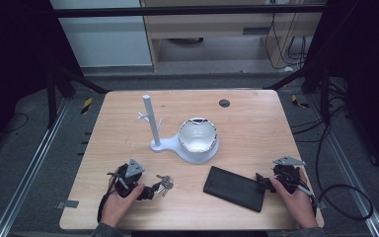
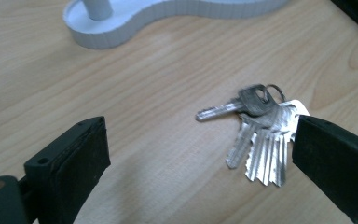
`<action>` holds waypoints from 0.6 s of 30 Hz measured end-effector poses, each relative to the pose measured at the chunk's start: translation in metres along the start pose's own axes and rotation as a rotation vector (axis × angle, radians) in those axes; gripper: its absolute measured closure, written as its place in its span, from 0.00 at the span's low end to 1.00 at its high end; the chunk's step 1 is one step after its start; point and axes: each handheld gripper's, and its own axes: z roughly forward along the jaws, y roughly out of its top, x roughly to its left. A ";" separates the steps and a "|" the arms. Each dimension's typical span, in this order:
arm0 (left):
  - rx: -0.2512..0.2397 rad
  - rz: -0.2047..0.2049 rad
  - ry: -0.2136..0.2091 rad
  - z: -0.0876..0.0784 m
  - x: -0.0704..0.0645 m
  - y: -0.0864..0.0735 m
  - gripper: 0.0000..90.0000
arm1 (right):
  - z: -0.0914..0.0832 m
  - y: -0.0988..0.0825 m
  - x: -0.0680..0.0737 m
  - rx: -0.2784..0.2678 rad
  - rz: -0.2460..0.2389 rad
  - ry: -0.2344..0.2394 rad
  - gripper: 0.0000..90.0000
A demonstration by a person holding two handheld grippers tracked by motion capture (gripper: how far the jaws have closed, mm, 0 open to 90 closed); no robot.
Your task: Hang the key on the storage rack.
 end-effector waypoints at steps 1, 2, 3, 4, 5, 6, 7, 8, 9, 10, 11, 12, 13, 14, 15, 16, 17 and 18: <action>0.009 0.010 -0.010 0.000 -0.003 0.000 0.04 | 0.000 0.000 0.000 0.000 0.000 0.000 0.01; 0.011 0.015 -0.014 0.000 -0.004 0.001 0.04 | 0.000 0.000 0.000 0.000 0.002 0.002 0.01; 0.012 0.017 -0.020 0.001 -0.006 0.001 0.04 | 0.000 0.000 0.000 0.002 0.006 0.005 0.01; 0.016 0.023 -0.021 0.000 -0.008 0.001 0.04 | 0.000 0.000 0.000 0.001 0.004 0.003 0.01; 0.025 0.036 -0.021 0.000 -0.011 0.002 0.04 | 0.000 0.000 0.000 0.000 0.000 0.000 0.01; 0.032 0.047 -0.015 0.001 -0.013 0.002 0.04 | 0.000 0.000 0.000 0.002 0.006 0.004 0.01; 0.038 0.055 -0.018 0.001 -0.015 0.002 0.04 | 0.000 0.000 0.000 0.002 0.006 0.004 0.01; 0.034 0.044 -0.035 0.001 -0.017 0.003 0.04 | 0.000 0.000 0.000 0.002 0.006 0.004 0.01; 0.027 0.041 -0.054 0.001 -0.019 0.004 0.04 | 0.000 0.000 0.000 0.002 0.006 0.004 0.01; 0.027 0.047 -0.056 0.001 -0.020 0.005 0.04 | 0.000 0.000 0.000 0.002 0.006 0.004 0.01; 0.028 0.053 -0.047 0.001 -0.022 0.006 0.04 | 0.000 0.000 0.000 0.002 0.006 0.004 0.01; 0.031 0.052 -0.044 0.001 -0.023 0.007 0.04 | 0.000 0.000 0.000 0.002 0.006 0.004 0.01; 0.033 0.046 -0.049 0.000 -0.023 0.008 0.04 | 0.000 0.000 0.000 0.002 0.007 0.004 0.01; 0.030 0.038 -0.064 0.000 -0.024 0.008 0.04 | 0.000 0.000 0.000 0.002 0.006 0.004 0.01; 0.037 0.036 -0.067 -0.001 -0.025 0.008 0.04 | 0.000 0.000 0.000 0.002 0.007 0.004 0.01; 0.045 0.036 -0.068 -0.001 -0.026 0.009 0.05 | 0.000 0.000 0.000 0.002 0.007 0.004 0.01; 0.059 0.041 -0.065 -0.001 -0.027 0.009 0.05 | 0.000 0.000 0.000 0.000 -0.002 0.000 0.01; 0.065 0.039 -0.064 0.000 -0.029 0.010 0.05 | 0.000 0.000 0.000 -0.001 -0.001 0.000 0.01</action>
